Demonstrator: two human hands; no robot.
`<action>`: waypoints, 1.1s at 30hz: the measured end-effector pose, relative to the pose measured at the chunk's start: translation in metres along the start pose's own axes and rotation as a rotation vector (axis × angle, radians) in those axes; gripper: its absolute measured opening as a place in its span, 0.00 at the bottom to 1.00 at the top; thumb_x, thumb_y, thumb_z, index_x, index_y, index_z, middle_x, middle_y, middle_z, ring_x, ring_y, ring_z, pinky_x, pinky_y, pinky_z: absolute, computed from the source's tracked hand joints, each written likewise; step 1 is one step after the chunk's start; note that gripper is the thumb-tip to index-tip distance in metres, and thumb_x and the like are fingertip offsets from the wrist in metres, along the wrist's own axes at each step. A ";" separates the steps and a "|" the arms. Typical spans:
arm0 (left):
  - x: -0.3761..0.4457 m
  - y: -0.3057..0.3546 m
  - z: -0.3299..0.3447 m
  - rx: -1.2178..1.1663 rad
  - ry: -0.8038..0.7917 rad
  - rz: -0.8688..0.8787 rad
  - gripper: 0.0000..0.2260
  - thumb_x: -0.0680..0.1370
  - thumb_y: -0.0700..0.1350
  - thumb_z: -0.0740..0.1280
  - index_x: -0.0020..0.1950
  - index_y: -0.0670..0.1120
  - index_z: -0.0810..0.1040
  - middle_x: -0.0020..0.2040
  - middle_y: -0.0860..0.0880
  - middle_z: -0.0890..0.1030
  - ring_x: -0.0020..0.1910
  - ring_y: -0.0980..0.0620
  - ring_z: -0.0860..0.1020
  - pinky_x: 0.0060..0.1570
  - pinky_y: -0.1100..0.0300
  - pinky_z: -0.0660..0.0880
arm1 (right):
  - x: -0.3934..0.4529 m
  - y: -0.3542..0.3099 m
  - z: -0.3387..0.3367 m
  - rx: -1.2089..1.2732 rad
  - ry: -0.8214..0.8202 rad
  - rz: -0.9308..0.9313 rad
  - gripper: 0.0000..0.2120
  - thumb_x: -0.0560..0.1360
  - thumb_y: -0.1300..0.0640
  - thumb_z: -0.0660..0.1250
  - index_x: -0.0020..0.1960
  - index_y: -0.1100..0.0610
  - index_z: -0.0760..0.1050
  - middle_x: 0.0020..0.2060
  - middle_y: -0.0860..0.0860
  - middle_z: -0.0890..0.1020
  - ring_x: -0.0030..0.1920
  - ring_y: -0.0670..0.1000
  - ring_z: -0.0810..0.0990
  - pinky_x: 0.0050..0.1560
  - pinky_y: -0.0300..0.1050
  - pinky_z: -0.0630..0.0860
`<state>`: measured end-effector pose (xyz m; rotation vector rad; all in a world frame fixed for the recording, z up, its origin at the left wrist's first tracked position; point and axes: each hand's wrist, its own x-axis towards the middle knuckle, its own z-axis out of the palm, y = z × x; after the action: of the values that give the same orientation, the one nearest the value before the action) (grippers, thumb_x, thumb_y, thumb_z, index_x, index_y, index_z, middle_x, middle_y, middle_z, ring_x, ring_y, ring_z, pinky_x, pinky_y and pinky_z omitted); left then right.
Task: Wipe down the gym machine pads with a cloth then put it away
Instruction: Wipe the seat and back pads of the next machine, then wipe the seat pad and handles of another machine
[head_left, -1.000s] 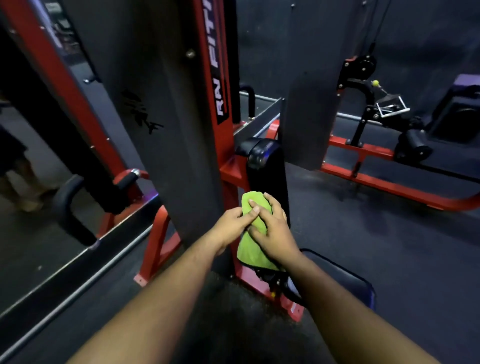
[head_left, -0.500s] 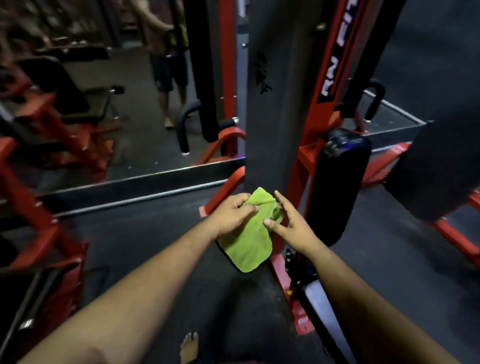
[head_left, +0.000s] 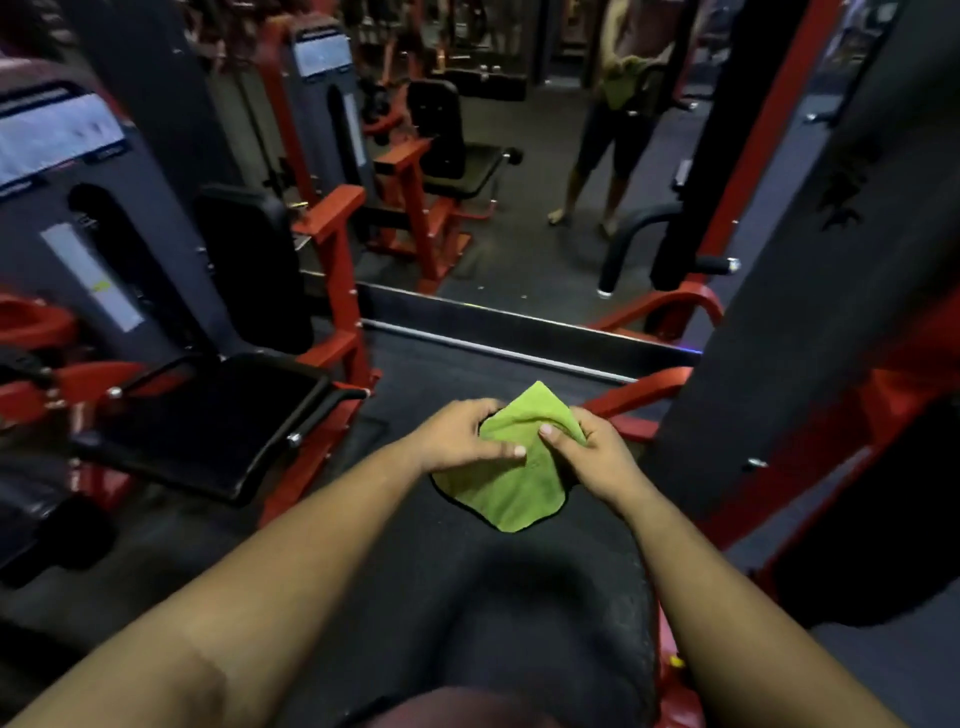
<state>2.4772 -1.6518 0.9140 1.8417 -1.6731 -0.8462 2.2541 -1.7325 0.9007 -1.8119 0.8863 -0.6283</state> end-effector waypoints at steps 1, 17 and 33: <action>-0.014 -0.019 -0.011 0.046 -0.007 -0.041 0.23 0.70 0.61 0.78 0.60 0.54 0.81 0.53 0.56 0.85 0.52 0.57 0.83 0.54 0.57 0.79 | 0.009 -0.007 0.016 -0.011 -0.020 -0.010 0.07 0.77 0.47 0.72 0.50 0.50 0.81 0.45 0.48 0.86 0.47 0.43 0.83 0.66 0.61 0.73; -0.146 -0.246 -0.138 -0.573 0.485 -0.384 0.16 0.71 0.56 0.75 0.52 0.49 0.80 0.45 0.50 0.85 0.42 0.54 0.81 0.47 0.54 0.78 | 0.121 -0.090 0.259 -0.055 -0.097 0.022 0.11 0.77 0.47 0.73 0.41 0.52 0.78 0.35 0.43 0.83 0.36 0.43 0.78 0.40 0.41 0.74; -0.114 -0.366 -0.172 -0.732 0.813 -0.868 0.15 0.70 0.49 0.80 0.52 0.45 0.81 0.45 0.46 0.85 0.47 0.47 0.84 0.48 0.52 0.80 | 0.346 -0.073 0.401 -0.273 -0.616 -0.055 0.13 0.80 0.49 0.70 0.62 0.52 0.78 0.53 0.47 0.83 0.54 0.50 0.80 0.53 0.46 0.74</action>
<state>2.8454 -1.5041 0.7766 1.9020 -0.0016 -0.7016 2.7822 -1.7725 0.8246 -2.1055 0.5157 0.0416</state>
